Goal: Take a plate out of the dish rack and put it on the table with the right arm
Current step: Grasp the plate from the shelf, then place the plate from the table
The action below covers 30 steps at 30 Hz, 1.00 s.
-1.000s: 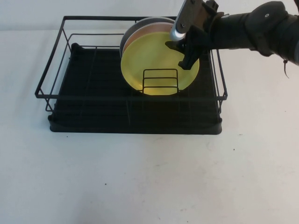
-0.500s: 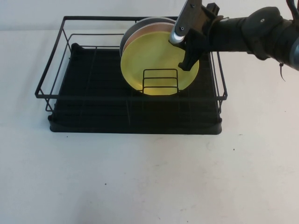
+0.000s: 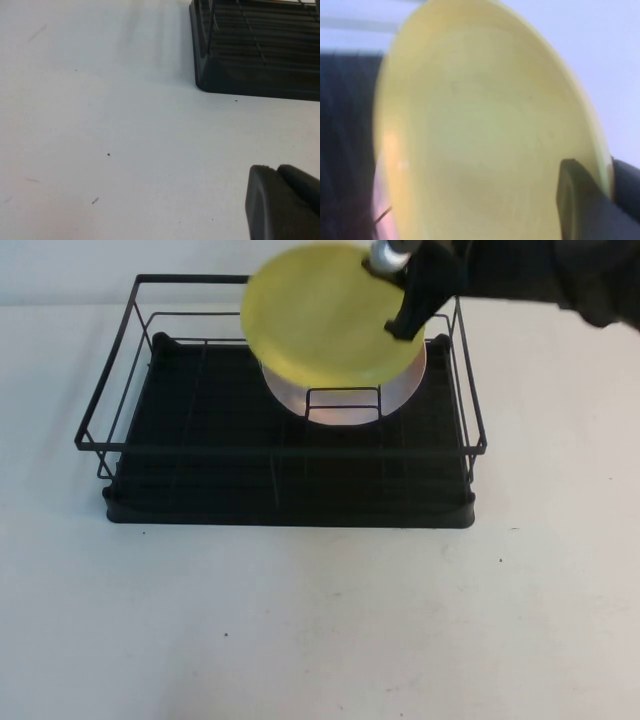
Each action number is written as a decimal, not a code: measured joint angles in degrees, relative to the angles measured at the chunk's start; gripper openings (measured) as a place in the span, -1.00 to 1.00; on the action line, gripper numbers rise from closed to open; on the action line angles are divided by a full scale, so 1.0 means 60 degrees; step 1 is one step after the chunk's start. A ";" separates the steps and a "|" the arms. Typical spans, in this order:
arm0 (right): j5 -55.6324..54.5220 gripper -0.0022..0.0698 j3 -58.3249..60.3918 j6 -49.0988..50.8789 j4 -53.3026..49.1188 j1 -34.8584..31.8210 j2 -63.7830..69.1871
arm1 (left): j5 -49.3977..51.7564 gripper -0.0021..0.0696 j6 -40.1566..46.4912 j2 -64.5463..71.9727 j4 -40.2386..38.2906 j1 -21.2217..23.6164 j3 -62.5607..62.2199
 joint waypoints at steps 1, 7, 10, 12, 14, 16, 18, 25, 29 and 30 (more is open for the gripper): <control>-0.0024 -0.77 0.0000 0.0024 0.0019 0.0000 -0.0248 | 0.0000 -0.95 0.0000 0.0000 0.0000 0.0000 0.0000; -0.0065 -0.77 0.0000 0.0541 -0.0058 0.0000 -0.1654 | 0.0000 -0.95 0.0000 0.0000 0.0000 0.0000 0.0000; 0.0664 -0.77 0.0000 0.2002 -0.0962 0.0000 -0.2346 | 0.0000 -0.95 0.0000 0.0000 0.0000 0.0000 0.0000; 0.1526 -0.77 -0.0025 0.3791 -0.1979 0.0000 -0.2757 | 0.0000 -0.95 0.0000 0.0000 0.0000 0.0000 0.0000; 0.2567 -0.77 -0.0062 0.5847 -0.2994 0.0000 -0.3050 | 0.0000 -0.95 0.0000 0.0000 0.0000 0.0000 0.0000; 0.3732 -0.77 -0.0062 0.7895 -0.3868 0.0000 -0.3245 | 0.0000 -0.95 0.0000 0.0000 0.0000 0.0000 0.0000; 0.5125 -0.77 -0.0043 0.9611 -0.4239 -0.0017 -0.3288 | 0.0000 -0.95 0.0000 0.0000 0.0000 0.0000 0.0000; 0.6816 -0.77 0.2386 1.2116 -0.3538 0.0189 -0.3271 | 0.0000 -0.95 0.0000 0.0000 0.0000 0.0000 0.0000; 0.5184 -0.77 0.4542 1.2498 -0.2957 0.0469 -0.3205 | 0.0000 -0.95 0.0000 0.0000 0.0000 0.0000 0.0000; 0.4568 -0.77 0.5099 1.2511 -0.2663 0.0488 -0.3190 | 0.0000 -0.95 0.0000 0.0000 0.0000 0.0000 0.0000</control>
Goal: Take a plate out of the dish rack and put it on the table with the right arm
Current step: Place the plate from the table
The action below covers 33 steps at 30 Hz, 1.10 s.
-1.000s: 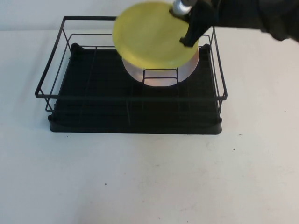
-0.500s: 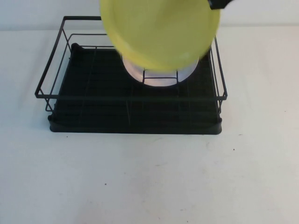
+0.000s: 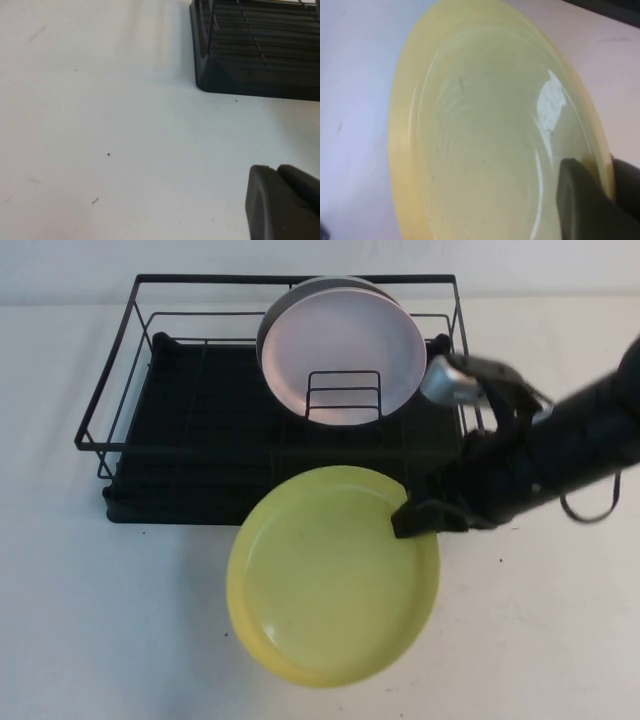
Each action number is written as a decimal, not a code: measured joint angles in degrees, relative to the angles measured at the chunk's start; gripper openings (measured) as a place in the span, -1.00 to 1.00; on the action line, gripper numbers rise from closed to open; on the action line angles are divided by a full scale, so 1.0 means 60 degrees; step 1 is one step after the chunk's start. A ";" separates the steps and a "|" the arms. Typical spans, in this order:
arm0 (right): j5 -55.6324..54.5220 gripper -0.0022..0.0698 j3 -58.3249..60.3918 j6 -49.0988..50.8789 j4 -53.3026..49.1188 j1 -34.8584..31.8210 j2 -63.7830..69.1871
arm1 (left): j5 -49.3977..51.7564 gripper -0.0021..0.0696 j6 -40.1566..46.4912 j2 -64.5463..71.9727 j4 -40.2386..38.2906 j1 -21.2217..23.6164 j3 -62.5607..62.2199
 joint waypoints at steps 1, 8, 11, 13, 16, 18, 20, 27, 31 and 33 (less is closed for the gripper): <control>-0.0593 -0.77 0.0492 0.0006 0.0330 0.0014 0.0037 | 0.0000 -0.95 0.0000 0.0000 0.0000 0.0000 0.0000; -0.2433 -0.77 0.1628 0.0023 0.1319 0.0014 0.0695 | 0.0000 -0.95 0.0000 0.0000 0.0000 0.0000 0.0000; -0.2733 -0.77 0.1647 0.0023 0.1517 0.0014 0.1129 | 0.0000 -0.95 0.0000 0.0000 0.0000 0.0000 0.0000; -0.2985 -0.77 0.1654 0.0023 0.1562 0.0014 0.1376 | 0.0000 -0.95 0.0000 0.0000 0.0000 0.0000 0.0000; -0.3153 -0.77 0.1669 0.0023 0.1686 0.0014 0.1644 | 0.0000 -0.95 0.0000 0.0000 0.0000 0.0000 0.0000; -0.3201 -0.77 0.1669 0.0041 0.1781 0.0014 0.1770 | 0.0000 -0.95 0.0000 0.0000 0.0000 0.0000 0.0000; -0.3261 -0.77 0.1669 0.0041 0.1839 0.0014 0.1866 | 0.0000 -0.95 0.0000 0.0000 0.0000 0.0000 0.0000; -0.3763 -0.45 0.1669 0.0058 0.1769 0.0014 0.2026 | 0.0000 -0.95 0.0000 0.0000 0.0000 0.0000 0.0000; -0.4111 -0.02 0.1669 0.0058 0.1607 0.0014 0.2067 | 0.0000 -0.95 0.0000 0.0000 0.0000 0.0000 0.0000; -0.4179 0.07 0.1669 0.0058 0.1589 0.0014 0.2067 | 0.0000 -0.95 0.0000 0.0000 0.0000 0.0000 0.0000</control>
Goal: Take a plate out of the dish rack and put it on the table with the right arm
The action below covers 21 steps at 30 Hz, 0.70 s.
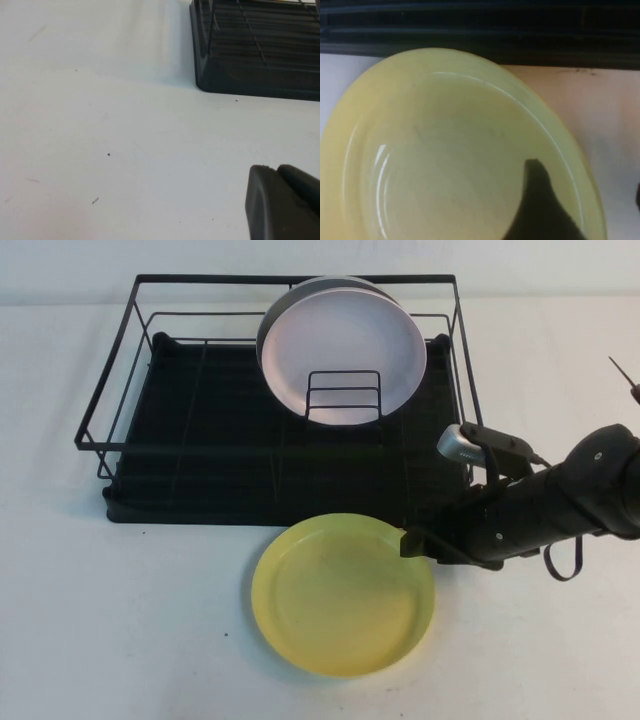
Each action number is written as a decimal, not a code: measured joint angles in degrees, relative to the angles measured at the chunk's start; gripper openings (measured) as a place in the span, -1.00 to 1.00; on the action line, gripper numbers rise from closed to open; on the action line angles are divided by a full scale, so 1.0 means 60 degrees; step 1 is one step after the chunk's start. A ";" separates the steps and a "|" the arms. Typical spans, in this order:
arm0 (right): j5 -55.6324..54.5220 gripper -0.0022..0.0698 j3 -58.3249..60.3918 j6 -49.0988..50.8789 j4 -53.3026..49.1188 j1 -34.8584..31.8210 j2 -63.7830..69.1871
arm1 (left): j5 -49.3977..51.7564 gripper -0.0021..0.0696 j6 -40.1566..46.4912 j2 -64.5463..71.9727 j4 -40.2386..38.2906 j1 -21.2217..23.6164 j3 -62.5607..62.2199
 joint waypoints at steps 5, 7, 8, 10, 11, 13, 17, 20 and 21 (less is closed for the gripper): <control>0.0268 0.03 0.0022 0.0000 -0.0112 0.0000 -0.0283 | 0.0000 -0.95 0.0000 0.0000 0.0000 0.0000 0.0000; 0.0545 -0.15 0.0022 0.0000 -0.0272 0.0000 -0.0660 | 0.0000 -0.95 0.0000 0.0000 0.0000 0.0000 0.0000; 0.0665 -0.24 0.0022 0.0000 -0.0366 0.0000 -0.0895 | 0.0000 -0.95 0.0000 0.0000 0.0000 0.0000 0.0000; 0.0967 -0.51 0.0022 0.0000 -0.0623 0.0000 -0.1446 | 0.0000 -0.95 0.0000 0.0000 0.0000 0.0000 0.0000; 0.1116 -0.63 0.0022 0.0000 -0.0732 0.0000 -0.1682 | 0.0000 -0.95 0.0000 0.0000 0.0000 0.0000 0.0000; 0.1447 -0.84 0.0022 0.0000 -0.1069 0.0000 -0.2324 | 0.0000 -0.95 0.0000 0.0000 0.0000 0.0000 0.0000; 0.2124 -0.96 0.0066 0.0157 -0.1840 0.0000 -0.3703 | 0.0000 -0.95 0.0000 0.0000 0.0000 0.0000 0.0000; 0.2373 -0.97 0.0458 0.0662 -0.2534 0.0000 -0.4916 | 0.0000 -0.95 0.0000 0.0000 0.0000 0.0000 0.0000; 0.2416 -0.98 0.0678 0.0915 -0.2814 0.0000 -0.5382 | 0.0000 -0.95 0.0000 0.0000 0.0000 0.0000 0.0000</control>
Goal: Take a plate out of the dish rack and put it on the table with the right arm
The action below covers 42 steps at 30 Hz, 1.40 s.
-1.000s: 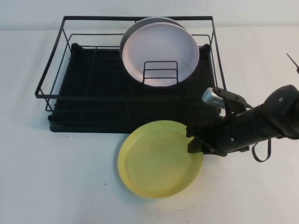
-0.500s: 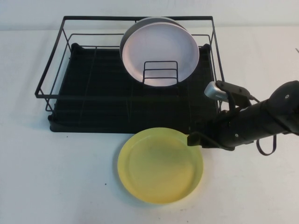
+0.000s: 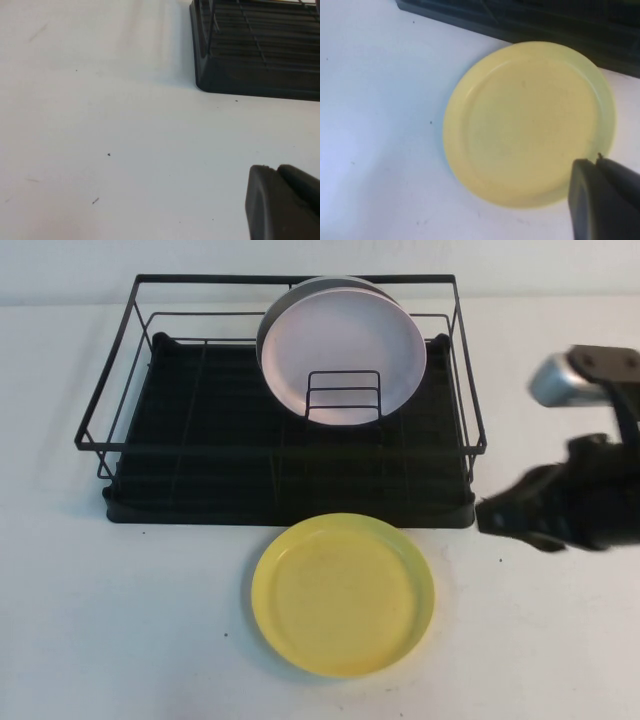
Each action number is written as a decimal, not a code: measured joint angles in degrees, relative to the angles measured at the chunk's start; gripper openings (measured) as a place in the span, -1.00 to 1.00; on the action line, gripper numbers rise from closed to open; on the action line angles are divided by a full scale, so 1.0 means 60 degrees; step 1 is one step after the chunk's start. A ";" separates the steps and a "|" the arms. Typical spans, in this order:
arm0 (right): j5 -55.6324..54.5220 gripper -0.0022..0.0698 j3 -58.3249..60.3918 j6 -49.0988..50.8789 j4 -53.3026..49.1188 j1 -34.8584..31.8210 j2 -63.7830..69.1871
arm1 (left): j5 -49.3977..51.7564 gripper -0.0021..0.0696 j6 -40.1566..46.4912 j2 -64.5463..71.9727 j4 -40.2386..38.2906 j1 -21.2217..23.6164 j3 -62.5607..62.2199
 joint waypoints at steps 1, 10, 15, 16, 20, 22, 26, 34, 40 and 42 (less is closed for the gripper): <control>0.0021 -0.98 0.0253 0.0242 -0.0262 0.0000 -0.0480 | 0.0000 -0.95 0.0000 0.0000 0.0000 0.0000 0.0000; 0.1097 -0.99 0.2108 0.0714 -0.0978 0.0000 -0.4272 | 0.0000 -0.95 0.0000 0.0000 0.0000 0.0000 0.0000; 0.2392 -0.99 0.2199 0.0679 -0.1750 0.0000 -0.5356 | 0.0000 -0.95 0.0000 0.0000 0.0000 0.0000 0.0000; 0.2541 -0.99 0.2215 0.0589 -0.1767 0.0000 -0.5474 | 0.0000 -0.95 0.0000 0.0000 0.0000 0.0000 0.0000; 0.2615 -0.99 0.2232 -0.0340 -0.1911 0.0000 -0.5622 | 0.0000 -0.95 0.0000 0.0000 0.0000 0.0000 0.0000; 0.2337 -0.99 0.2321 -0.1239 -0.2117 0.0000 -0.5596 | 0.0000 -0.95 0.0000 0.0000 0.0000 0.0000 0.0000; 0.0982 -0.99 0.2847 -0.3013 -0.2338 -0.0119 -0.5545 | 0.0000 -0.95 0.0000 0.0000 0.0000 0.0000 0.0000; -0.2111 -0.99 0.4841 -0.3609 -0.1879 -0.2369 -0.8067 | 0.0000 -0.95 0.0000 0.0000 0.0000 0.0000 0.0000; -0.4696 -0.99 0.7421 -0.3609 -0.1411 -0.3524 -1.0699 | 0.0000 -0.95 0.0000 0.0000 0.0000 0.0000 0.0000; -0.5091 -0.99 0.7939 -0.3609 -0.1012 -0.3749 -1.1289 | 0.0000 -0.95 0.0000 0.0000 0.0000 0.0000 0.0000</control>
